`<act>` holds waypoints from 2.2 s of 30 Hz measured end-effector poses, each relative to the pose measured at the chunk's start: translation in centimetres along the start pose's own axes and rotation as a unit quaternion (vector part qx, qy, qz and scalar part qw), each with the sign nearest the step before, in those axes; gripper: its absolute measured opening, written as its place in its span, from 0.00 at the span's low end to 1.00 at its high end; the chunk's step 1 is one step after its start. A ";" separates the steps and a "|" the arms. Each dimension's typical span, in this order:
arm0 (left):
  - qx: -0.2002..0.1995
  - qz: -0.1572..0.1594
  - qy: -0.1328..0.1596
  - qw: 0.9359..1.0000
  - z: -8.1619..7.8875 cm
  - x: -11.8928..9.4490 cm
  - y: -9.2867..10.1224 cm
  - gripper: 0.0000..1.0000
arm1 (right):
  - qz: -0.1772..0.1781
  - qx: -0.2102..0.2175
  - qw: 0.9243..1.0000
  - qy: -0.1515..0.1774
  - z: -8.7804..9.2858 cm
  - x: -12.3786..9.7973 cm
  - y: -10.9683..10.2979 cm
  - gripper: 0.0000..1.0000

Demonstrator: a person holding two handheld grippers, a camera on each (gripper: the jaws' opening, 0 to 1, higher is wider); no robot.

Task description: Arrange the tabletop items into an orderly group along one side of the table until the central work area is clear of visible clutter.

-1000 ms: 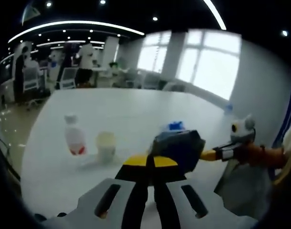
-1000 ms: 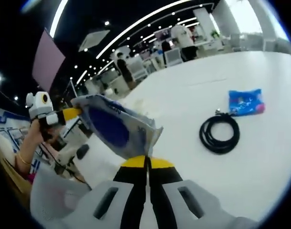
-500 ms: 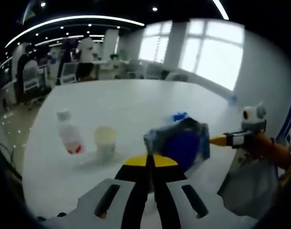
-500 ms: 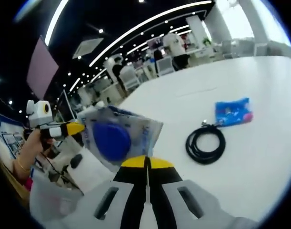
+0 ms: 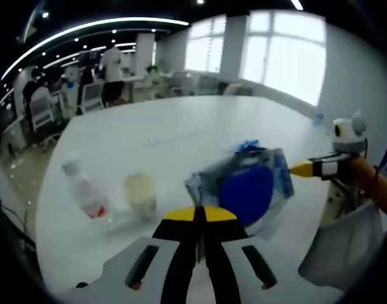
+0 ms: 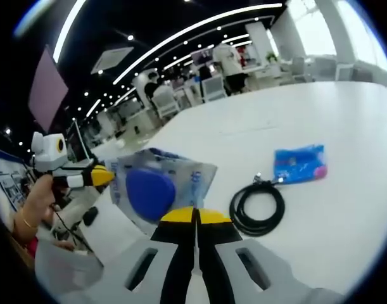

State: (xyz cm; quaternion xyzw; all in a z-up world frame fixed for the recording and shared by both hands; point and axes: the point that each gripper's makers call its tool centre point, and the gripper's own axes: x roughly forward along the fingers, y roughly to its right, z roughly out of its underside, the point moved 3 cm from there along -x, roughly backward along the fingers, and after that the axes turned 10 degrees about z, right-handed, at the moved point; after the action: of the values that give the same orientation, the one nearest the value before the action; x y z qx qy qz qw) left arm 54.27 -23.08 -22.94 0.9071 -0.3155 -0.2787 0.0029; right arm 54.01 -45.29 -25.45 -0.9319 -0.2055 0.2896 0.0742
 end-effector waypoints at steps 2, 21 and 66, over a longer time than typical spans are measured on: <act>0.007 -0.011 -0.005 1.000 -0.2 0.9 -0.3 0.00 | 0.002 -0.001 1.000 -0.002 -0.3 0.4 0.3 0.01; -0.049 -0.048 -0.025 0.997 -0.9 7.0 -2.7 0.00 | 0.031 -0.020 0.999 -0.019 -3.4 6.3 4.8 0.01; 0.116 -0.169 -0.147 0.968 -1.1 15.8 -9.1 0.05 | 0.051 -0.016 0.994 -0.099 -2.3 17.5 8.5 0.01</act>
State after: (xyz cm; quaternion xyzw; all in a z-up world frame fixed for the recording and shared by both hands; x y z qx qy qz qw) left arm 70.16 -25.07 -31.61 0.8905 -0.1849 -0.3665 -0.1961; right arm 71.29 -45.63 -34.64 -0.9089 -0.1682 0.3808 0.0238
